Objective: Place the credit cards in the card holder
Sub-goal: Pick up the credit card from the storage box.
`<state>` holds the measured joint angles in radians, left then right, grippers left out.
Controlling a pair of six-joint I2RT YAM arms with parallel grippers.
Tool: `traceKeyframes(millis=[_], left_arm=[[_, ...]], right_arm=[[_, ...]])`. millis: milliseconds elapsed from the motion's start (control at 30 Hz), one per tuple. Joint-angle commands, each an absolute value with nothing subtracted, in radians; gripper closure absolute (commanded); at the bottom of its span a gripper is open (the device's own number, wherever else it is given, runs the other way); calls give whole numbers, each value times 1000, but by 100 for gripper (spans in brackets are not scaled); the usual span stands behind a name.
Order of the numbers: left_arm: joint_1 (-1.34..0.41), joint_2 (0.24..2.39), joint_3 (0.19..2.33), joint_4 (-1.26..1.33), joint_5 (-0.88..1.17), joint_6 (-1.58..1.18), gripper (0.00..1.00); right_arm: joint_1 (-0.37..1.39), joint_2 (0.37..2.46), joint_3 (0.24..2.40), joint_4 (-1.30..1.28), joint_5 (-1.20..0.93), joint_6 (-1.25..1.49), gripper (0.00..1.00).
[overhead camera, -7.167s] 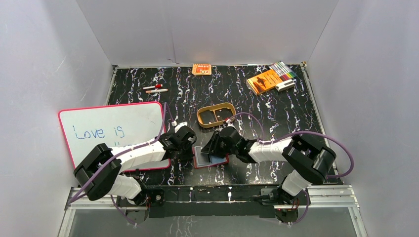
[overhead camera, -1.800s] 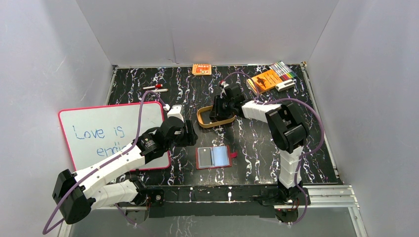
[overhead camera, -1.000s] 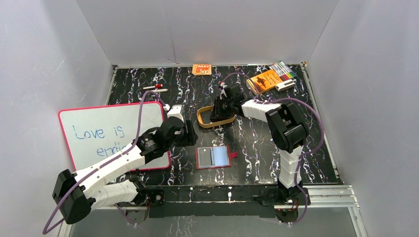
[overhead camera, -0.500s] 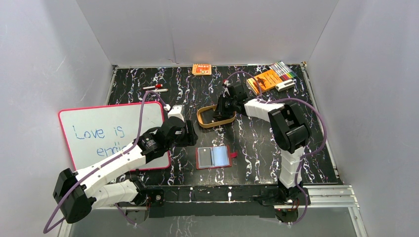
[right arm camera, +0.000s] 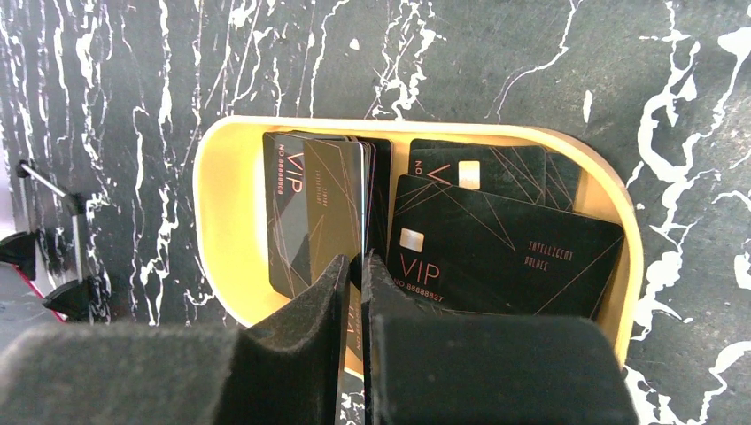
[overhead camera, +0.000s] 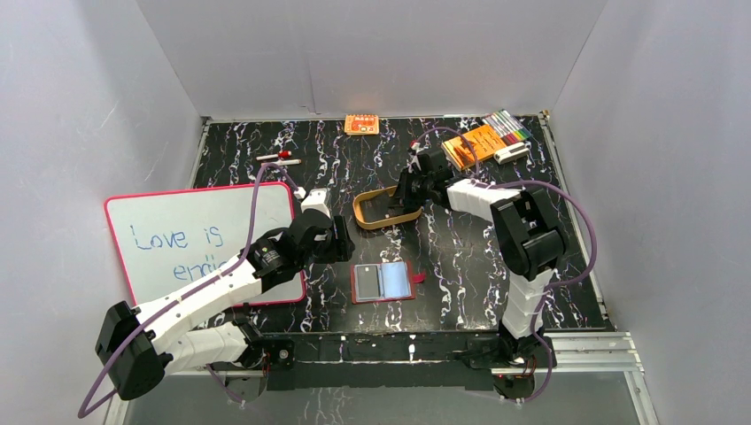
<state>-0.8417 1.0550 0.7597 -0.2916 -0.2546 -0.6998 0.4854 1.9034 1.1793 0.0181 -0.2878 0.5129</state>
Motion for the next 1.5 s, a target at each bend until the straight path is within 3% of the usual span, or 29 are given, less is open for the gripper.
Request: traceKeyframes(millis=[0, 167, 667, 1133, 1367, 1467], left_arm=[[-848, 1048, 757, -285, -279, -701, 43], [-848, 1043, 755, -284, -278, -706, 43], [-848, 1014, 756, -301, -285, -717, 43], [-847, 949, 793, -349, -321, -762, 44], [-848, 945, 796, -349, -313, -785, 44], [-847, 950, 802, -350, -305, -787, 44]], right_arm=[[476, 1846, 1164, 40, -295, 513, 96], [476, 1818, 1153, 46, -311, 521, 100], [470, 1698, 1116, 61, -375, 696, 100], [427, 1395, 977, 92, -282, 1456, 100], [431, 1300, 999, 21, -206, 1500, 100], [430, 1282, 1014, 13, -204, 1399, 100]])
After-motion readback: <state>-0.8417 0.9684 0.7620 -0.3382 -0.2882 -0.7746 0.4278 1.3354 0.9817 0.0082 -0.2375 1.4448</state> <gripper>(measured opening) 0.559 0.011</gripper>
